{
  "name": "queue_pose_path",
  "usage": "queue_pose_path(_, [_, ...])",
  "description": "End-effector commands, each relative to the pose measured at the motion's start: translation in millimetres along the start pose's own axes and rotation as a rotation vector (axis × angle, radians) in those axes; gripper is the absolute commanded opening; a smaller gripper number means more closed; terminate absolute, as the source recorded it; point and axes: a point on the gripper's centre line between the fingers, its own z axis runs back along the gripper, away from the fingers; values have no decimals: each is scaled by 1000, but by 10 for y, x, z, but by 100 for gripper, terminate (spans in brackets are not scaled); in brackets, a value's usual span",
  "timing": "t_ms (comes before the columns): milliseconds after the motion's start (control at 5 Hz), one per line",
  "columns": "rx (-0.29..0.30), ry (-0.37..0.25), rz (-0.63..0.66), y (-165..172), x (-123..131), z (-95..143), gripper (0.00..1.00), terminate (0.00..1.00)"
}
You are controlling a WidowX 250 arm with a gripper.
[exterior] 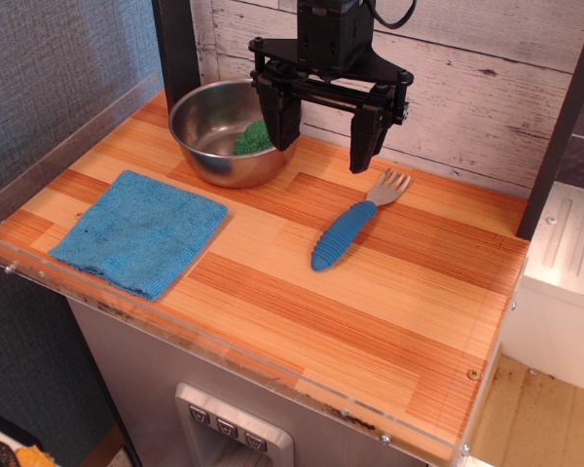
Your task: Move the blue color cloth to the right edge of the table.
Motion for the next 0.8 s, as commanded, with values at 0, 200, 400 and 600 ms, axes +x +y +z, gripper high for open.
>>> queue_pose_path(0, [0,0,0,0,0,0,100,0])
queue_pose_path(200, [17,-27,-57,473,-119,-118,100,0])
queue_pose_path(400, [65,-51,-88,894,-251,-156,100,0])
queue_pose_path(600, [109,-63,-90,1196,-427,-185,100,0])
